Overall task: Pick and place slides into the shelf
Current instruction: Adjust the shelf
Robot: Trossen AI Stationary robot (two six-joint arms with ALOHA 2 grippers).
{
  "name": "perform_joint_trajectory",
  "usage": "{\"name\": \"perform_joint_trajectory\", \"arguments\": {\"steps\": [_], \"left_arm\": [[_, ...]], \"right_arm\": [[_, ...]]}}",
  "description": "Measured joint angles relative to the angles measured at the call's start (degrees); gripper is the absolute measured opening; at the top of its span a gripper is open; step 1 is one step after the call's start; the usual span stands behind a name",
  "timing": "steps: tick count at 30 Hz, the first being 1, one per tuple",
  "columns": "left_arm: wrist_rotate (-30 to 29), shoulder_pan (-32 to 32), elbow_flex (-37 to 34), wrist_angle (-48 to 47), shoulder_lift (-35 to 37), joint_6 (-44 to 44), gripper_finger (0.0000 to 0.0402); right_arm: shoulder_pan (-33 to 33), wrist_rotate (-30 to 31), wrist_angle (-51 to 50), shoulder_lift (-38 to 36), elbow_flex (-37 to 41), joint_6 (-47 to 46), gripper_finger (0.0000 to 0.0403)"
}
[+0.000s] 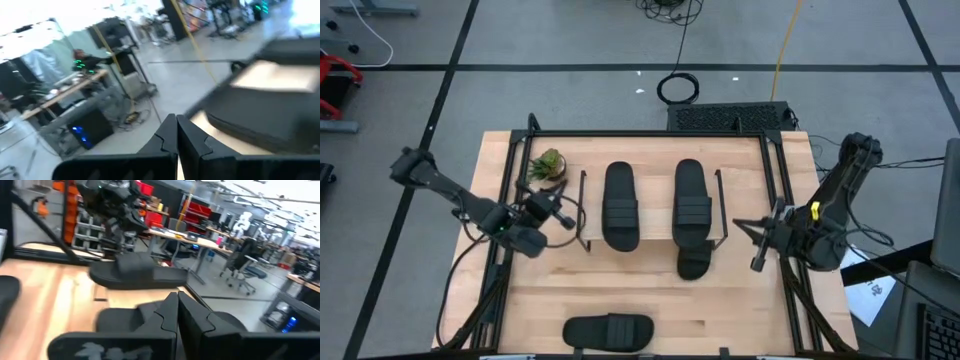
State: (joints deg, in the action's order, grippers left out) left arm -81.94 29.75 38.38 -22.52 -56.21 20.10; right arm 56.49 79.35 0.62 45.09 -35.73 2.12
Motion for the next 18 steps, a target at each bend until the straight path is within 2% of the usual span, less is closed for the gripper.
{"name": "perform_joint_trajectory", "arguments": {"steps": [3, 7, 12, 15, 18], "left_arm": [[-0.8, -0.8, 0.0, 0.2, 2.9, -3.1, 0.0], [-0.9, -2.2, 0.0, -1.4, 6.2, -6.1, 0.0], [-0.9, -4.7, -1.4, -8.2, 9.3, -0.7, 0.0], [2.1, -6.1, -3.0, -12.0, 10.3, 5.4, 0.0], [5.2, -7.6, -4.5, -12.6, 10.3, 7.8, 0.0]], "right_arm": [[-1.6, -1.7, -9.0, -3.3, 0.0, -7.2, 0.0], [-3.6, -6.0, -26.8, -7.1, 0.0, -22.9, 0.0], [-5.6, -9.4, -47.5, -11.1, 0.0, -44.7, 0.0], [-6.0, -11.5, -53.5, -11.2, 0.5, -53.7, 0.0], [-6.0, -14.0, -53.7, -11.2, 2.3, -56.3, 0.0]]}}
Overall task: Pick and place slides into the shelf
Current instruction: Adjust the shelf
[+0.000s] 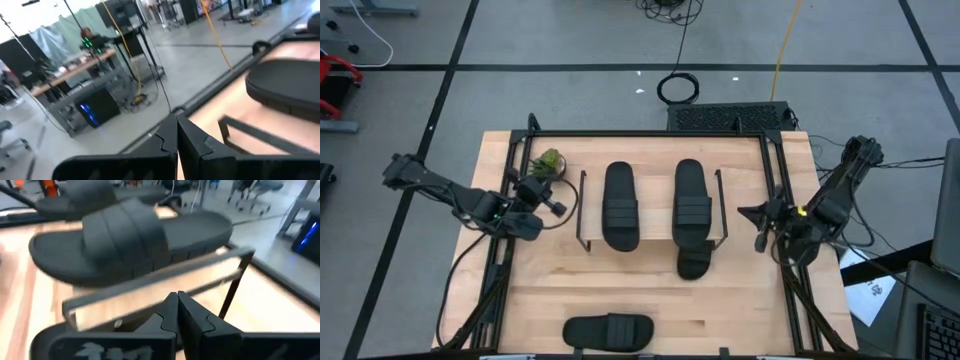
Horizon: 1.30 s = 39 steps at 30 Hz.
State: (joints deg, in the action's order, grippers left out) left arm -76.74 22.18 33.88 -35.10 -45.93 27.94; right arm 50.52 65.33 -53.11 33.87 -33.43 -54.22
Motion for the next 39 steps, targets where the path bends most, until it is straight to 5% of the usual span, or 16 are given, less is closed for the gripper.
{"name": "perform_joint_trajectory", "arguments": {"steps": [9, 21, 39], "left_arm": [[12.6, -2.7, -2.6, 2.8, -0.4, 5.3, 0.0], [25.2, -1.4, -3.4, 5.0, -2.4, -1.3, 0.0], [31.1, 1.2, -3.4, 14.6, -8.9, -3.5, 0.0]], "right_arm": [[-0.3, -2.6, 2.7, 0.5, 0.8, -0.8, 0.0], [-0.3, -8.7, 5.6, 3.1, 0.8, 2.9, 0.0], [-2.4, -9.1, 12.5, 4.1, 0.8, 11.2, 0.0]]}}
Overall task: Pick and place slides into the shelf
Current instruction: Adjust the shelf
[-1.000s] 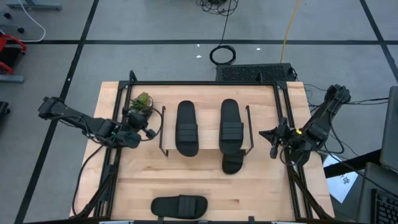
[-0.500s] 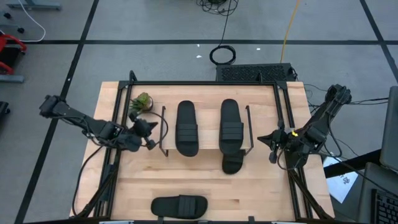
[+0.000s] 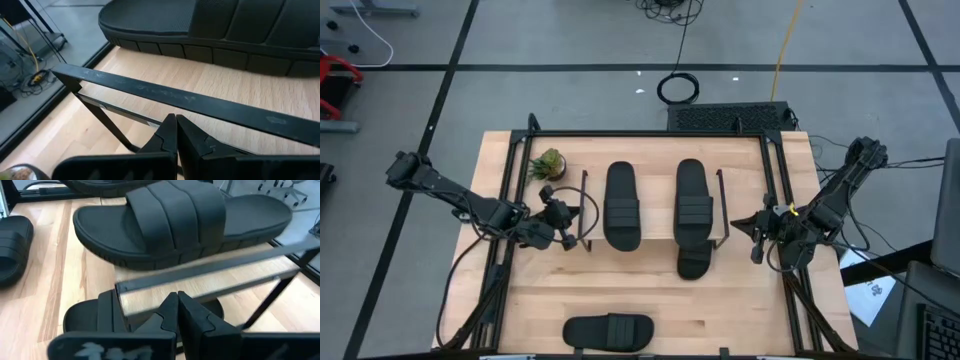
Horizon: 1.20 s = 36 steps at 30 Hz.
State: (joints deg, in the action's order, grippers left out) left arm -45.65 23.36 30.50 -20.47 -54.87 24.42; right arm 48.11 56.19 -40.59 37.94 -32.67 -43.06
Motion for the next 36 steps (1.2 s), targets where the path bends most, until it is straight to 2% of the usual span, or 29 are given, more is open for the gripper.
{"name": "perform_joint_trajectory", "arguments": {"steps": [11, 19, 36], "left_arm": [[1.4, -1.3, 0.1, 4.6, -2.8, -0.4, 0.0], [2.7, -1.3, 0.1, 4.8, -2.8, -0.2, 0.0], [5.1, 1.6, 0.1, 8.9, -5.8, -0.2, 0.0]], "right_arm": [[-7.3, -8.3, 6.7, 1.6, 1.5, 7.1, 0.0], [-9.5, -13.9, 11.4, 1.7, 1.7, 11.4, 0.0], [-9.5, -13.1, 10.7, 1.6, 1.7, 9.4, 0.0]]}}
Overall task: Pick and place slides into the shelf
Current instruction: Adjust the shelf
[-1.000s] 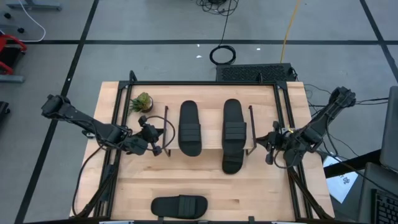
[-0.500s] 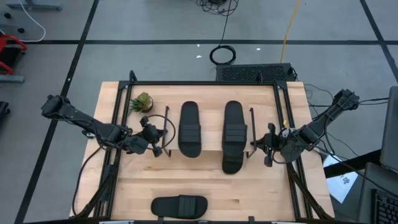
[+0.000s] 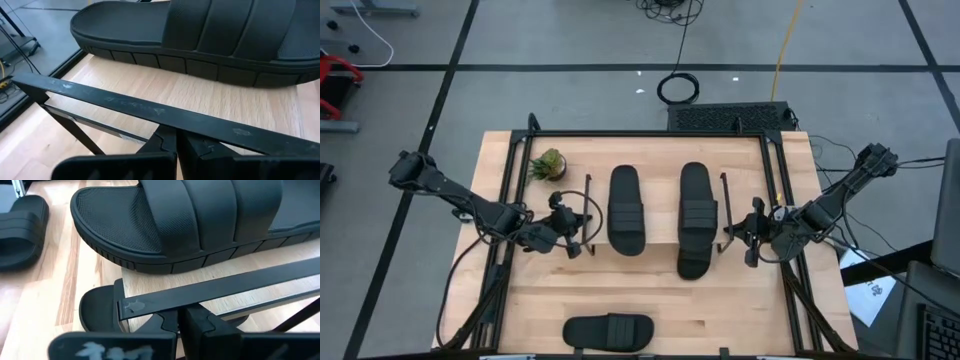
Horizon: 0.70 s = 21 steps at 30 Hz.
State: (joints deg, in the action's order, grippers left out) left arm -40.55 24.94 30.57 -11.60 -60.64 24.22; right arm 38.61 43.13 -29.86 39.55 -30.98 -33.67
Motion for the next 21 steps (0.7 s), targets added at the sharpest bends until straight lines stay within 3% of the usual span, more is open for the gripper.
{"name": "perform_joint_trajectory", "arguments": {"steps": [14, 21], "left_arm": [[-0.3, 0.7, 0.0, -0.9, 0.6, -0.2, 0.0], [-3.3, 2.3, 0.0, -1.7, 0.7, -2.8, 0.0]], "right_arm": [[0.0, 0.3, -1.4, 0.0, -0.1, -3.6, 0.0], [0.0, 0.3, -1.4, -0.7, -0.1, -2.5, 0.0]]}}
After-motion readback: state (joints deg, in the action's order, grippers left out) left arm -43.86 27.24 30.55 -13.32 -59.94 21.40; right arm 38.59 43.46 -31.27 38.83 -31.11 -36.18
